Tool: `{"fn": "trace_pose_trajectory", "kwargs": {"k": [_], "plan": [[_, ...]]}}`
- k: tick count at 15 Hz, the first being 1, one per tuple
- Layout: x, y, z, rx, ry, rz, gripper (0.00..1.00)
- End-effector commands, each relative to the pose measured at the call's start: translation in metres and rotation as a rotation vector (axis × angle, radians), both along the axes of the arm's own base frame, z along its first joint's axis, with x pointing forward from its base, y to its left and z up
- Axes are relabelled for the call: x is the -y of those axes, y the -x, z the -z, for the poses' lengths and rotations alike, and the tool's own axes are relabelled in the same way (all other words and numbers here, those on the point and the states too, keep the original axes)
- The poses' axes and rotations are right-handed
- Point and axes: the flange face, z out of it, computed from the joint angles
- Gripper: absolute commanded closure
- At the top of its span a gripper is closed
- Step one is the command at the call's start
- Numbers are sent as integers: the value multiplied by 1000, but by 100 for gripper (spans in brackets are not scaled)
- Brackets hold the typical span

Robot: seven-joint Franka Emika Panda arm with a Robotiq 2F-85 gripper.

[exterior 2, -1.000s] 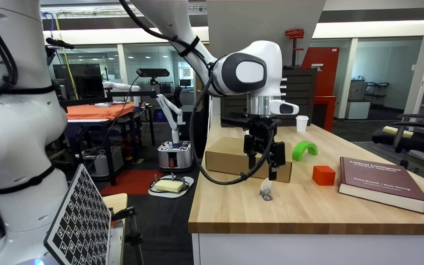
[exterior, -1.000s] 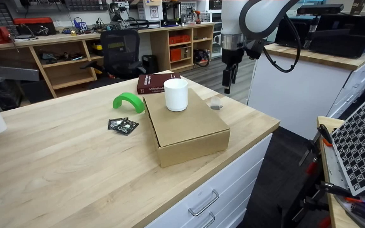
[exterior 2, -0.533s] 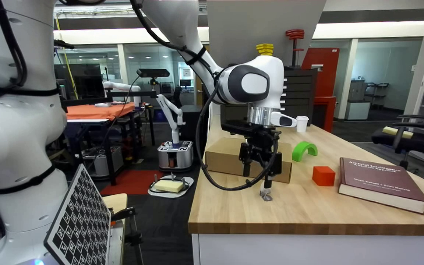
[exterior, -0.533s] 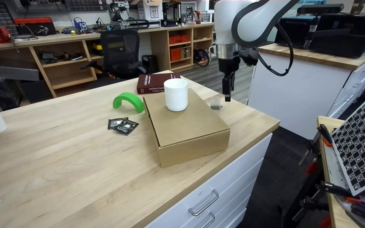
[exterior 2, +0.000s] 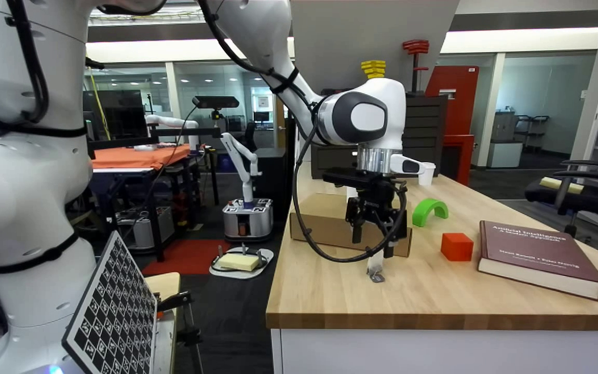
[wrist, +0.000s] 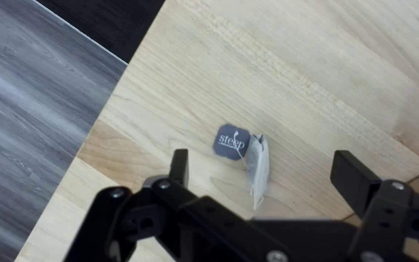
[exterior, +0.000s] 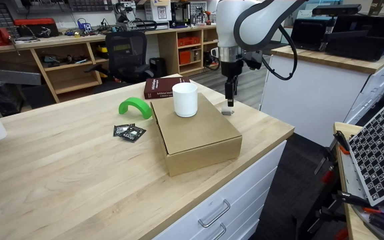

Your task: Put the tea bag in the mug

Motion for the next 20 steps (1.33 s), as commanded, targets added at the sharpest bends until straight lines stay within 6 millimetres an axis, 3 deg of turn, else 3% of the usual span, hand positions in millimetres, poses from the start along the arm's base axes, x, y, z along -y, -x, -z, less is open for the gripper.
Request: {"fn": "trace_pose_trajectory", "kwargs": {"k": [1,6,10,18,19,20], "plan": [[7,-7,-11,-5,-7,-4,0],[12,-5,7,-37,-5,-13,0],[5,-10,26,-62,-14,-59,0],[5,-18,24,-51,-18,-76,0],[5,-19,22,-44,-18,-76,21],[6,-20,20,-39,-20,-79,26]]}}
